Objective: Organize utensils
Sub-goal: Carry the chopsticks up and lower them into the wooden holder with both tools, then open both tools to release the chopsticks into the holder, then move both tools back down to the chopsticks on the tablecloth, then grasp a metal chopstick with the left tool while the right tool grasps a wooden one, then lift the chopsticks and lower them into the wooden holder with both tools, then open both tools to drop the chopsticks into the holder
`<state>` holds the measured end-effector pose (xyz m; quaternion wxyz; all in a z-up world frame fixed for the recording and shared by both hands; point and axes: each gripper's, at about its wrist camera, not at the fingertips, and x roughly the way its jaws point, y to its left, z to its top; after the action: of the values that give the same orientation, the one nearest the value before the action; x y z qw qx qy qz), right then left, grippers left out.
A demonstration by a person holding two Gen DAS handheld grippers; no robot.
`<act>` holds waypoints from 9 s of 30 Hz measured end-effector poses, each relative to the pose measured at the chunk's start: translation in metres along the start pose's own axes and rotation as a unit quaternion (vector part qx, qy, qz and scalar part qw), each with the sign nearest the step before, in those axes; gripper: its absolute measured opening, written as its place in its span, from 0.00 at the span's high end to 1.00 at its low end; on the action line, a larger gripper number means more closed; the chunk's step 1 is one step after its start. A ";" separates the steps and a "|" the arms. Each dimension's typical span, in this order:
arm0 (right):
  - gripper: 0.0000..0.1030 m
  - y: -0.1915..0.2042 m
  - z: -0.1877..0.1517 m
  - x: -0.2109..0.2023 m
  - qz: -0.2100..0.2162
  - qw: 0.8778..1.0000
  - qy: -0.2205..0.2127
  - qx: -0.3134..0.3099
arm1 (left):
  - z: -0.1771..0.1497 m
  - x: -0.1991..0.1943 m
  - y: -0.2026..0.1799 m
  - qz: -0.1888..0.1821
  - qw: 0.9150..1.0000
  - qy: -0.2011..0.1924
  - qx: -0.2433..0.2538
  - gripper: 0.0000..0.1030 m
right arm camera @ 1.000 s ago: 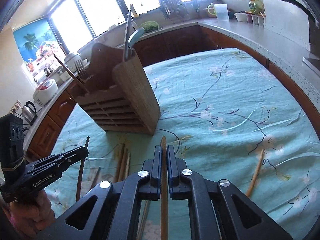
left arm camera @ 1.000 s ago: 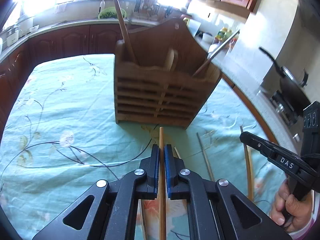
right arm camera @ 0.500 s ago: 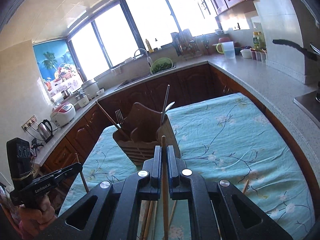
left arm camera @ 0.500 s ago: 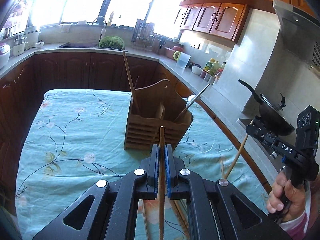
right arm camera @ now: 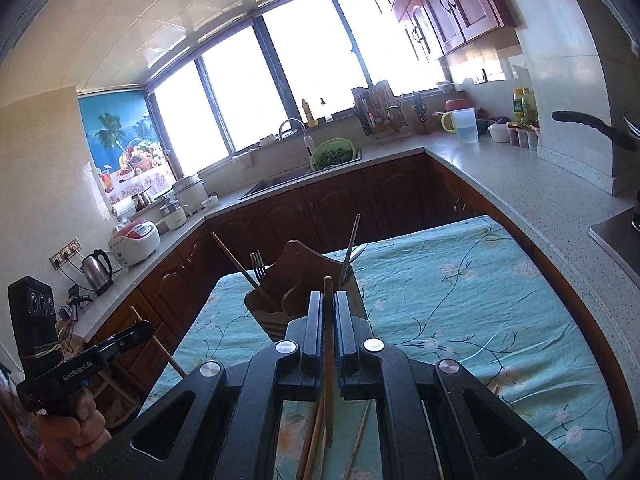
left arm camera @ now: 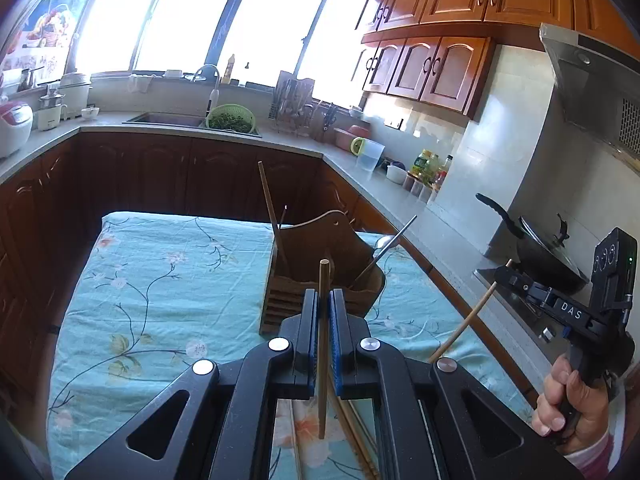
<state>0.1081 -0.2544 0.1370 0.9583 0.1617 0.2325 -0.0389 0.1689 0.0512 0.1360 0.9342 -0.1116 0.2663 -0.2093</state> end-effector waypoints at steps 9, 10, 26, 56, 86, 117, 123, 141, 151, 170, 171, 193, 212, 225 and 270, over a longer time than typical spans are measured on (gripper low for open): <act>0.95 0.000 0.013 0.000 0.002 1.000 -0.020 0.002 | 0.014 -0.005 0.002 -0.001 1.000 -0.031 -0.004 0.96; 0.95 0.000 0.017 0.000 0.003 1.000 -0.026 0.001 | 0.016 -0.006 0.002 -0.002 0.999 -0.037 -0.004 0.96; 0.95 0.027 0.099 0.034 -0.010 0.992 -0.124 -0.026 | 0.087 0.018 0.008 0.026 0.984 -0.174 -0.021 0.96; 0.95 -0.010 0.033 0.115 -0.027 0.999 -0.043 0.020 | 0.056 0.139 0.033 0.069 0.994 -0.074 -0.043 0.95; 0.05 -0.007 -0.012 0.013 0.015 0.996 -0.071 0.046 | -0.013 0.017 0.013 0.082 0.994 -0.064 -0.028 0.21; 0.05 -0.040 -0.139 0.020 -0.026 0.994 0.081 0.070 | -0.098 0.020 0.009 0.099 0.991 0.080 -0.046 0.22; 0.21 -0.040 -0.135 0.041 -0.039 0.992 0.106 0.051 | -0.096 0.044 0.005 0.098 0.988 0.115 -0.025 0.23; 0.74 -0.034 -0.119 0.161 -0.081 0.975 0.206 -0.028 | -0.082 0.141 -0.001 0.081 0.974 0.210 0.026 0.66; 0.90 -0.017 -0.127 0.181 -0.113 0.965 0.215 -0.097 | -0.088 0.162 -0.018 0.117 0.969 0.203 0.085 0.87; 0.96 -0.013 -0.087 0.073 -0.014 0.992 0.126 0.009 | -0.063 0.075 0.005 0.023 0.991 0.129 -0.019 0.98; 0.96 -0.012 -0.084 0.065 -0.010 0.993 0.118 0.011 | -0.061 0.065 0.003 0.021 0.992 0.121 -0.020 0.98; 0.96 0.003 -0.040 -0.014 0.010 1.000 0.011 0.012 | -0.033 -0.055 0.007 -0.012 1.000 0.008 -0.026 0.98; 0.96 0.002 -0.018 -0.009 0.008 1.000 -0.013 0.014 | -0.003 -0.041 0.012 -0.004 0.999 -0.033 -0.027 0.98; 0.96 0.019 0.056 0.005 0.006 0.996 -0.091 0.000 | 0.063 -0.012 0.009 -0.007 0.994 -0.112 -0.015 0.98; 0.90 -0.006 0.029 0.115 -0.020 0.999 -0.033 0.023 | 0.043 0.132 0.020 0.038 0.996 -0.078 -0.011 0.97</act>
<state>0.2220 -0.2697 0.1073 0.9605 0.1773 0.2032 -0.0684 0.3007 0.0133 0.1055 0.9582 -0.1279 0.1988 -0.1612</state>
